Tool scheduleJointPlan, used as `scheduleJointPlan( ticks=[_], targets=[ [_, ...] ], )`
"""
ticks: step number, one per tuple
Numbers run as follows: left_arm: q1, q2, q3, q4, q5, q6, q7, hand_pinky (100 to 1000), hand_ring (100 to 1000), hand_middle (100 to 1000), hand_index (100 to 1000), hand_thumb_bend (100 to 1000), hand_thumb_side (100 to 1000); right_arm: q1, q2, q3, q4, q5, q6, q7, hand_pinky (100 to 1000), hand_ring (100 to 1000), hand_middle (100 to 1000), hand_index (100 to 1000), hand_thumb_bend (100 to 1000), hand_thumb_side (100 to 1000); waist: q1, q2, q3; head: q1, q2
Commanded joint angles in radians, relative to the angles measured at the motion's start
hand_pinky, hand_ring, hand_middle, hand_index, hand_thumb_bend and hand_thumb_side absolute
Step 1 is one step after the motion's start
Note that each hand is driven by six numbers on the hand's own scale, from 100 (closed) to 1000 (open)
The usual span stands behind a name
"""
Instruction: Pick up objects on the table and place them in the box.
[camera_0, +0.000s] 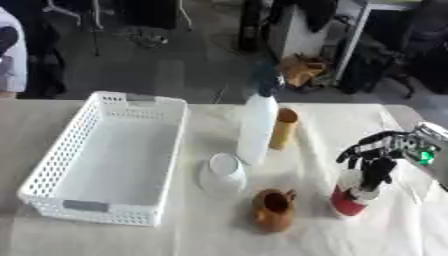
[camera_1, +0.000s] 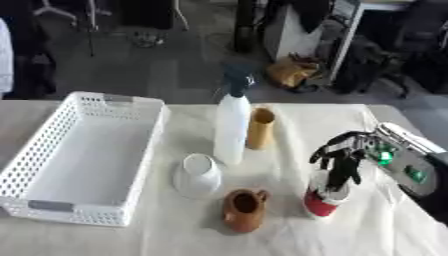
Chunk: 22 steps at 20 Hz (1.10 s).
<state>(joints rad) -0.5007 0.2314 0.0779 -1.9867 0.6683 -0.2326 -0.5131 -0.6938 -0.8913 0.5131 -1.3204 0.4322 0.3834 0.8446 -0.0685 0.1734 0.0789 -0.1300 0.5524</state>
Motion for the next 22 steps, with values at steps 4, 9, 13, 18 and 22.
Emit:
scheduleJointPlan(
  ticks=[4, 9, 13, 18, 22],
  targets=[
    [-0.015, 0.000, 0.008, -0.013, 0.003, 0.002, 0.003, 960, 789, 734, 799, 100, 896, -0.002, -0.022, 0.001, -0.007, -0.018, 0.059, 0.062, 529, 831, 862, 728, 574, 353, 0.005, -0.016, 0.000, -0.001, 0.009],
    [-0.018, -0.001, 0.009, -0.013, 0.004, 0.000, 0.004, 957, 784, 733, 799, 100, 894, 0.004, -0.019, 0.006, 0.004, -0.029, 0.057, 0.062, 552, 846, 876, 743, 595, 368, 0.007, -0.014, 0.000, -0.002, 0.010],
    [-0.019, -0.001, 0.009, -0.013, 0.005, -0.002, 0.003, 957, 781, 733, 799, 100, 892, 0.003, -0.014, 0.006, 0.008, -0.030, 0.058, 0.062, 557, 854, 880, 751, 589, 368, 0.009, -0.012, 0.001, -0.004, 0.008],
    [-0.020, -0.001, 0.008, -0.013, 0.006, -0.003, -0.001, 956, 779, 733, 799, 100, 892, 0.007, -0.008, 0.003, 0.018, -0.031, 0.058, 0.062, 553, 853, 872, 744, 566, 371, 0.011, -0.008, 0.002, -0.006, 0.005],
    [-0.021, -0.001, 0.008, -0.013, 0.005, -0.004, -0.003, 958, 778, 733, 798, 100, 891, 0.005, -0.006, -0.002, 0.021, -0.028, 0.057, 0.062, 536, 840, 832, 730, 547, 355, 0.012, -0.007, 0.002, -0.007, 0.004]
  ],
)
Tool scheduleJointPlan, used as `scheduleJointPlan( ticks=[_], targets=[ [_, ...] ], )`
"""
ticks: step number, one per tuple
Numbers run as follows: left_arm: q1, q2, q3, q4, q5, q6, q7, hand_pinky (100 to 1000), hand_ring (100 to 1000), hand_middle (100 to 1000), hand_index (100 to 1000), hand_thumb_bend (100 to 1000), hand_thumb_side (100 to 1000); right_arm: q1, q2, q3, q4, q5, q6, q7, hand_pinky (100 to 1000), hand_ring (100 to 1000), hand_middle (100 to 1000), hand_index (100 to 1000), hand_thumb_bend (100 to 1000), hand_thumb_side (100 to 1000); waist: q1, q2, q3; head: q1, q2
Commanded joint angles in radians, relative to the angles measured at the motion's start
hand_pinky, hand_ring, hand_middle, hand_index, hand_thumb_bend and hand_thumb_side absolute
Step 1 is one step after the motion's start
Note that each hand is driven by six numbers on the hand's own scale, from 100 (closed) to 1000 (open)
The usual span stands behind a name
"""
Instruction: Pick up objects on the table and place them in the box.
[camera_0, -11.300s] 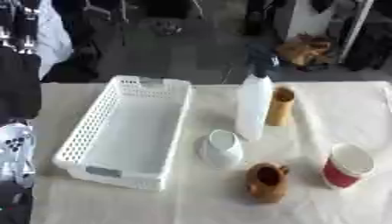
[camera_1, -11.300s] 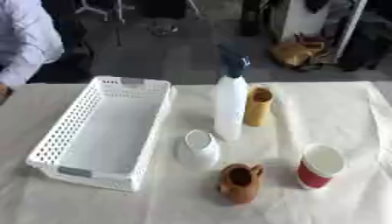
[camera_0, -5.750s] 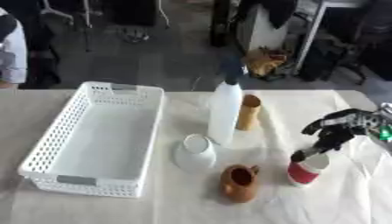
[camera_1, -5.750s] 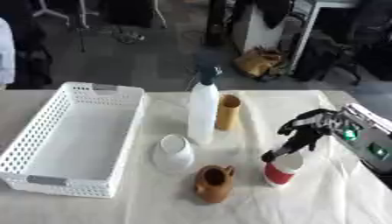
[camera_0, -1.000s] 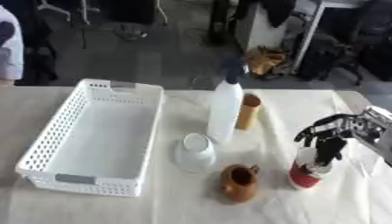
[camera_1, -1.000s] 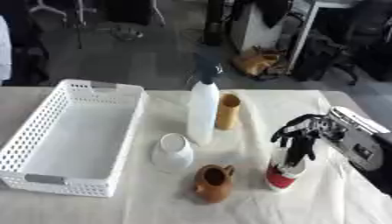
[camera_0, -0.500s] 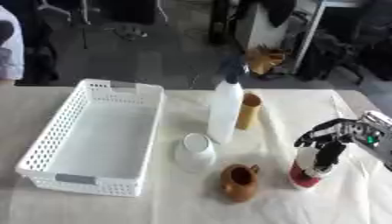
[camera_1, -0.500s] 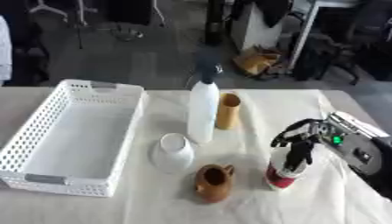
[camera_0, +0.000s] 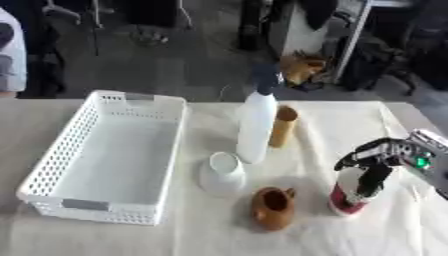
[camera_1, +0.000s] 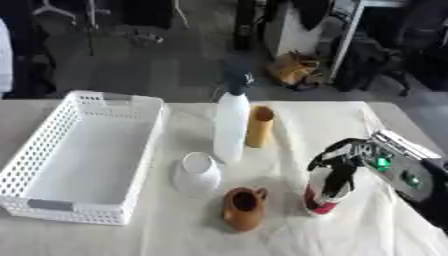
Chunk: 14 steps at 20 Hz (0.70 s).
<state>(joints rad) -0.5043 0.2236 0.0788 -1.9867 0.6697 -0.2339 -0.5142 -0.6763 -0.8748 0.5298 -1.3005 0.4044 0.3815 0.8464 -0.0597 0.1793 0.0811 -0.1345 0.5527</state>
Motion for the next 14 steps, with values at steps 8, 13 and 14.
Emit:
scheduleJointPlan(
  ticks=[8, 13, 14],
  targets=[
    [-0.016, 0.005, 0.008, -0.013, 0.003, -0.004, -0.003, 965, 770, 723, 790, 100, 885, -0.017, -0.020, -0.030, 0.001, 0.010, 0.054, 0.058, 422, 786, 777, 678, 490, 293, 0.003, -0.013, 0.000, -0.004, 0.003],
    [-0.015, 0.004, 0.008, -0.013, 0.005, -0.004, -0.002, 967, 769, 722, 789, 100, 889, -0.020, -0.020, -0.033, 0.002, 0.014, 0.052, 0.048, 413, 781, 768, 668, 449, 292, 0.003, -0.013, 0.000, -0.003, 0.005],
    [-0.015, 0.004, 0.008, -0.013, 0.004, -0.004, -0.002, 965, 767, 722, 788, 100, 888, -0.021, -0.020, -0.033, 0.001, 0.014, 0.050, 0.045, 418, 782, 766, 667, 457, 301, 0.003, -0.013, -0.001, -0.004, 0.007]
  ],
)
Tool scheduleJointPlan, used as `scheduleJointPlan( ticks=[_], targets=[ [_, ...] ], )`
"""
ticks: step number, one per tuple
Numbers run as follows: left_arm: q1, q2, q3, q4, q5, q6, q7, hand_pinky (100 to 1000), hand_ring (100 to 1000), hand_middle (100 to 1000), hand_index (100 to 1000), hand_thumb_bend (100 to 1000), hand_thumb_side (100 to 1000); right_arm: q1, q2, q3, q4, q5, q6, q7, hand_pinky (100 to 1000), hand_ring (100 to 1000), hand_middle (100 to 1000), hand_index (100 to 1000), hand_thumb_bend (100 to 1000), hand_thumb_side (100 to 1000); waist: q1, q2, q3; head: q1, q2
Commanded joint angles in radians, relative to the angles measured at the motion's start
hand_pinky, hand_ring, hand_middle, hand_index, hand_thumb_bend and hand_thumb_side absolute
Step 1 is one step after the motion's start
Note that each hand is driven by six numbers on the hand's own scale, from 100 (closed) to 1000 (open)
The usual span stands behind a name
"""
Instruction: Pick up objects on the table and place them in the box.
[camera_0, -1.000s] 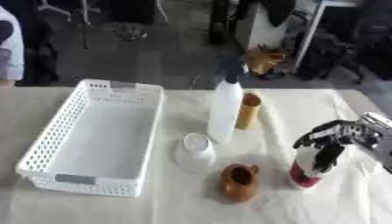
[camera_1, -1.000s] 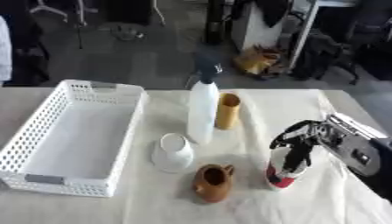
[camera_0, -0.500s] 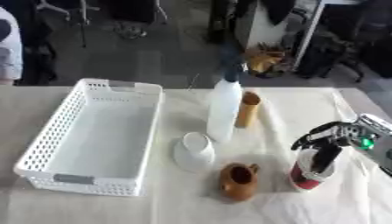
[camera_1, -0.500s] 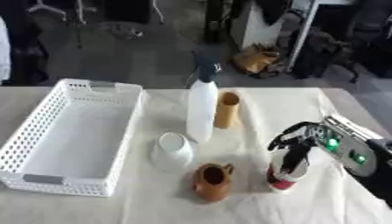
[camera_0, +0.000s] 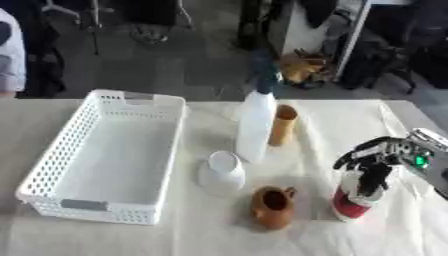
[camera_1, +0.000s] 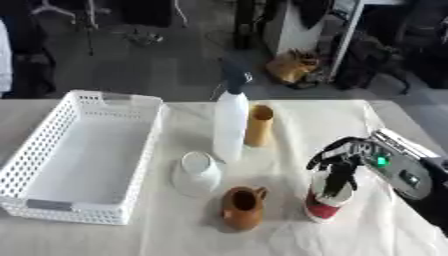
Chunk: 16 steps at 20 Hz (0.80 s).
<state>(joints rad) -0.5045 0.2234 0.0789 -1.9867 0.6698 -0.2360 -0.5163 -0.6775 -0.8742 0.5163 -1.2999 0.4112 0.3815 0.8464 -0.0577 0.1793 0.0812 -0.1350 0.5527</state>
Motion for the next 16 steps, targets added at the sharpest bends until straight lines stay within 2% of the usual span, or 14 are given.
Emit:
scheduleJointPlan(
  ticks=[1, 14, 16],
  targets=[
    [-0.015, 0.004, 0.008, -0.013, 0.004, -0.002, 0.000, 965, 767, 722, 788, 100, 888, -0.019, -0.020, -0.020, 0.001, 0.006, 0.049, 0.043, 420, 784, 764, 660, 462, 311, 0.001, -0.013, -0.001, -0.003, 0.008],
    [-0.018, 0.003, 0.013, -0.013, 0.002, -0.003, 0.009, 967, 763, 721, 787, 100, 884, 0.008, -0.024, -0.014, 0.001, 0.003, 0.031, 0.006, 351, 720, 622, 594, 297, 194, 0.003, -0.013, -0.001, -0.006, 0.014],
    [-0.018, 0.003, 0.014, -0.013, 0.003, -0.003, 0.009, 967, 763, 721, 787, 100, 883, 0.012, -0.024, -0.012, 0.004, 0.009, 0.028, -0.001, 350, 719, 615, 588, 295, 191, 0.003, -0.013, -0.001, -0.007, 0.015]
  ],
)
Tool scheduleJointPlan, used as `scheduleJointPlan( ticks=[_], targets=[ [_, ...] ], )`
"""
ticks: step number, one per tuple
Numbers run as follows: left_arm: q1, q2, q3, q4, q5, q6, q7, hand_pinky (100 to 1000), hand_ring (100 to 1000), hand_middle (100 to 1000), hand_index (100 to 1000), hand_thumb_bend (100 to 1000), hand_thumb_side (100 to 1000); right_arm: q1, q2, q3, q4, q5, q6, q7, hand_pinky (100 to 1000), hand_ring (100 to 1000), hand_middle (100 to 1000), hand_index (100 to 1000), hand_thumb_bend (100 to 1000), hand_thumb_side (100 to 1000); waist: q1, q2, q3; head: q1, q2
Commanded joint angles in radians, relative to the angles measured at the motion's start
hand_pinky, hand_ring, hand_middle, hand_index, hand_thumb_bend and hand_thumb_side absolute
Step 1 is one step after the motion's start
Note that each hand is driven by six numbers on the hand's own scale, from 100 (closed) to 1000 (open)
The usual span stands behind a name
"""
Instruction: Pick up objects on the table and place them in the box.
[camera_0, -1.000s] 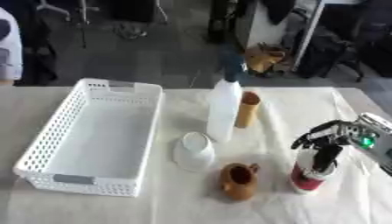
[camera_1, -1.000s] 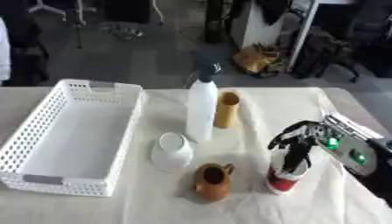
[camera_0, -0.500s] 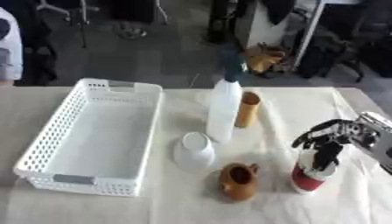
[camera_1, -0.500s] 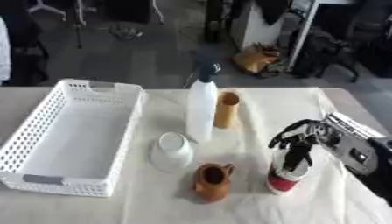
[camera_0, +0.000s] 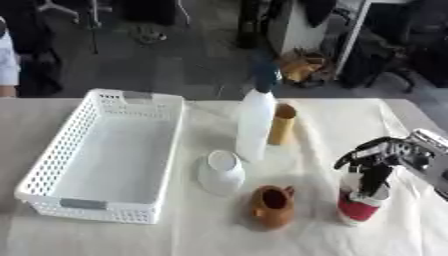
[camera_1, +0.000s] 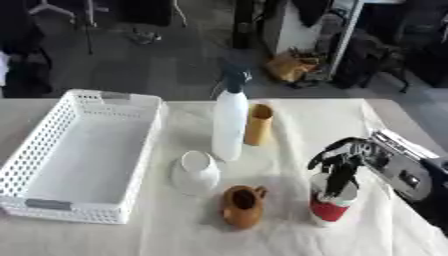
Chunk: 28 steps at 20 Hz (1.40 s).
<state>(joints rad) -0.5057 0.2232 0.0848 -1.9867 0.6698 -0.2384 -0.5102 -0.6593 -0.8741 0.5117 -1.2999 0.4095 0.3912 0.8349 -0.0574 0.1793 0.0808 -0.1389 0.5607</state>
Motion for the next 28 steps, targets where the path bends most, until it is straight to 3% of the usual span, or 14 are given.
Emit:
scheduleJointPlan(
  ticks=[1, 12, 18, 28],
  targets=[
    [-0.017, 0.004, 0.008, -0.013, 0.003, -0.001, 0.004, 967, 763, 721, 787, 100, 883, -0.005, -0.023, -0.008, 0.006, 0.012, 0.017, 0.009, 349, 718, 613, 586, 295, 190, 0.003, -0.013, 0.000, -0.003, 0.008],
    [-0.017, 0.002, 0.011, -0.013, 0.000, 0.002, 0.007, 968, 763, 721, 786, 100, 884, 0.000, -0.023, -0.008, 0.006, 0.043, 0.003, -0.055, 247, 629, 503, 513, 100, 122, 0.001, -0.013, -0.004, -0.005, 0.010],
    [-0.017, 0.003, 0.010, -0.013, -0.001, 0.006, 0.005, 968, 763, 722, 786, 100, 884, -0.015, -0.022, -0.010, 0.003, 0.051, 0.015, -0.097, 213, 551, 460, 466, 100, 196, -0.002, -0.015, -0.007, -0.006, 0.008],
    [-0.017, 0.004, 0.009, -0.013, -0.001, 0.015, 0.008, 968, 762, 722, 786, 100, 887, -0.058, -0.032, -0.010, -0.033, 0.058, 0.046, -0.104, 136, 471, 410, 453, 100, 218, -0.011, -0.021, -0.012, -0.006, 0.006]
  ],
)
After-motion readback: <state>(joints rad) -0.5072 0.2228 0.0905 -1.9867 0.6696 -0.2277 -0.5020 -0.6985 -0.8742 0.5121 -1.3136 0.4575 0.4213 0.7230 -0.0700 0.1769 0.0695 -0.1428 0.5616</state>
